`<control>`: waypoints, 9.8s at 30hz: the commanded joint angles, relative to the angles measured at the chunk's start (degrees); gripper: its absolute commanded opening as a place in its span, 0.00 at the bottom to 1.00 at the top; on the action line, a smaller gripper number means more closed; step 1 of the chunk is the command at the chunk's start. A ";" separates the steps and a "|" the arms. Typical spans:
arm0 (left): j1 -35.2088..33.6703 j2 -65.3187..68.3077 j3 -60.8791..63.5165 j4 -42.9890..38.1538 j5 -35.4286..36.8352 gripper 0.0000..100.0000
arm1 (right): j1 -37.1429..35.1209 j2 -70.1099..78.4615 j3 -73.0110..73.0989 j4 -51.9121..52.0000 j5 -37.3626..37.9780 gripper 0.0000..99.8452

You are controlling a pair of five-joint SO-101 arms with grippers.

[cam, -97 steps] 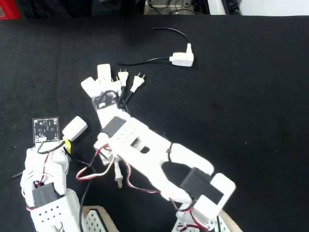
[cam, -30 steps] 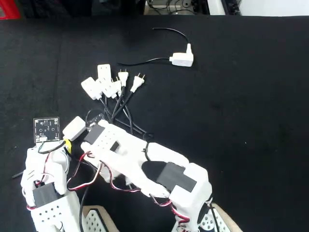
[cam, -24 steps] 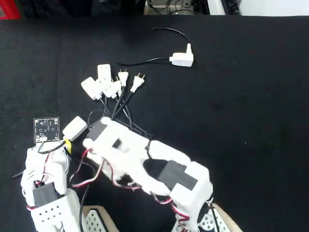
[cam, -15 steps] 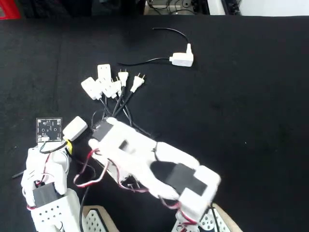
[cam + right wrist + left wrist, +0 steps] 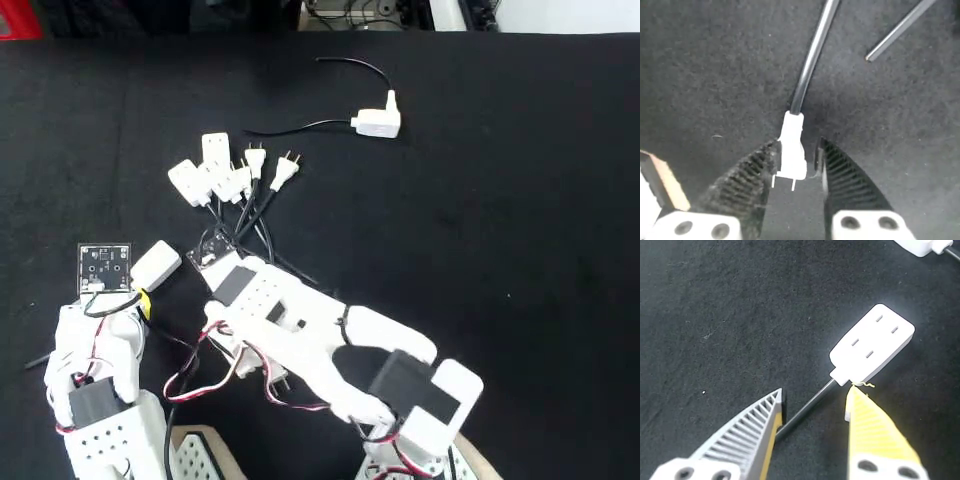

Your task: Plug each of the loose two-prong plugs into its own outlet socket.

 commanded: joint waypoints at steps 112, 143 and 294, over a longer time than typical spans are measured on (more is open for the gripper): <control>44.26 -0.44 -20.97 10.64 15.30 0.22 | 9.58 -107.38 64.04 -42.99 -7.91 0.01; -0.04 -0.44 -27.30 8.70 21.19 0.22 | 5.36 -111.43 58.95 -31.12 1.76 0.01; -22.90 -0.35 -7.96 5.27 13.19 0.21 | 4.75 12.97 -14.55 -34.46 11.34 0.24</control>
